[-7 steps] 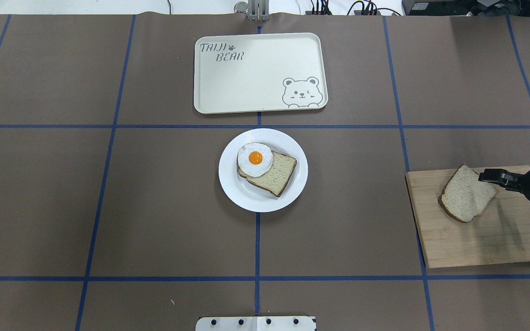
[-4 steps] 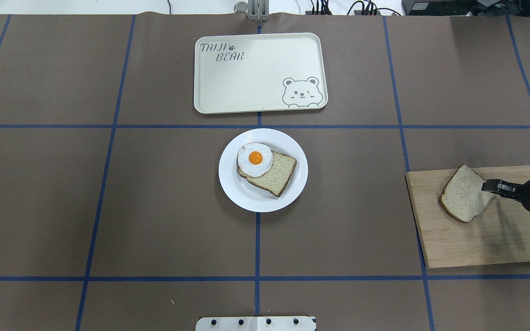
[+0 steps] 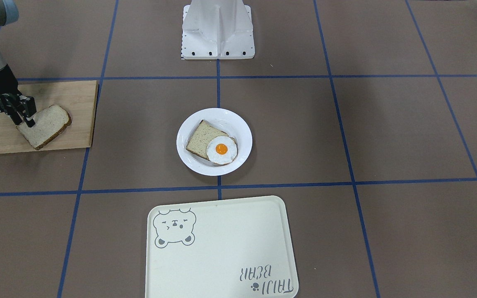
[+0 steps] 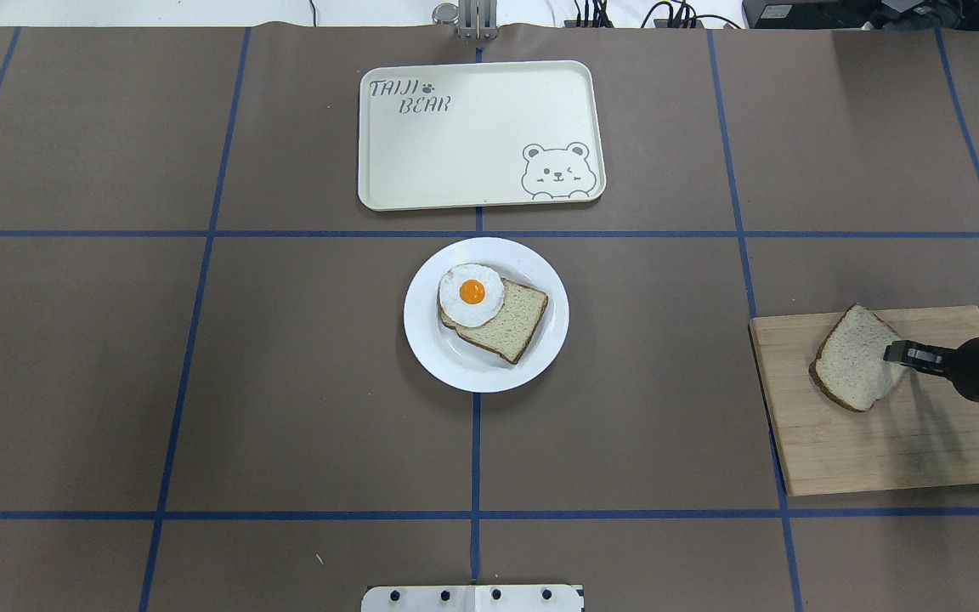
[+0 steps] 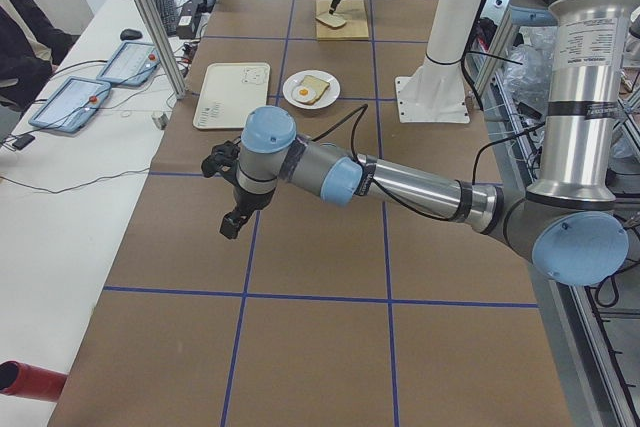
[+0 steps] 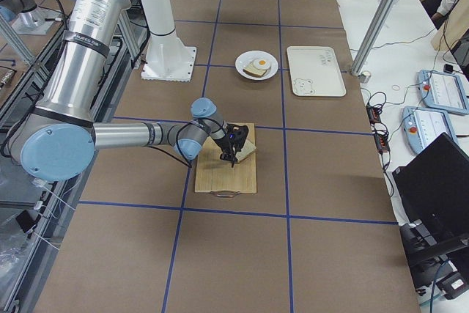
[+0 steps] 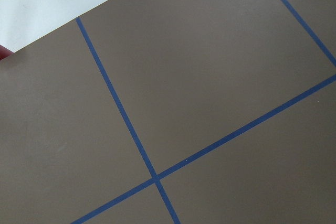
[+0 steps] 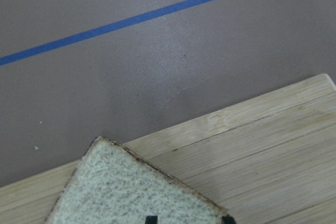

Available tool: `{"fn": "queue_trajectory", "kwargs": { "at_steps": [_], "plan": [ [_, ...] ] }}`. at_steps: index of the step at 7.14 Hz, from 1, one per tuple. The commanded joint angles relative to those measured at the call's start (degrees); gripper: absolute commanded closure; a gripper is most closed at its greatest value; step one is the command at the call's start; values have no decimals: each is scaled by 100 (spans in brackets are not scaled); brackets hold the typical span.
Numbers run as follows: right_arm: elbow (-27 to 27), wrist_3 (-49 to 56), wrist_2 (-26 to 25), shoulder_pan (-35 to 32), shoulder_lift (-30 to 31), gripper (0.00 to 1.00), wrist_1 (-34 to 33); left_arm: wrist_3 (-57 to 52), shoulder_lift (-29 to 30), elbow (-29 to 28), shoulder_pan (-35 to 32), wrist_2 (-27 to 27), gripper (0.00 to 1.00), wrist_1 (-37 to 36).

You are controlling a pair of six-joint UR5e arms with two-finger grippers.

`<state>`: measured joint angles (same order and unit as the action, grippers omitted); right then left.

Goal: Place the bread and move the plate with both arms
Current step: 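Lower the right gripper onto the bread slice on the cutting board and grasp it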

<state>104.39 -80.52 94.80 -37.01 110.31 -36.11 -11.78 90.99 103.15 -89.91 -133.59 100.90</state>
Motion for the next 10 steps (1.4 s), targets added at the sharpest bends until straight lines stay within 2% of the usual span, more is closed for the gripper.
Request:
{"fn": "queue_trajectory", "kwargs": {
  "at_steps": [1,3,4,8,10],
  "plan": [
    [2,10,-31,45,0,63,-10,0,-2,13,0,0,2,0],
    [-6,36,-67,115,0,75,-27,0,-2,4,0,0,2,0],
    [-6,89,-67,115,8,98,-36,0,-2,4,0,0,2,0],
    [64,274,38,107,105,100,-28,0,-11,21,0,0,2,0],
    [221,387,694,-304,96,100,-1,0,-2,21,0,0,2,0]
  ]
}}
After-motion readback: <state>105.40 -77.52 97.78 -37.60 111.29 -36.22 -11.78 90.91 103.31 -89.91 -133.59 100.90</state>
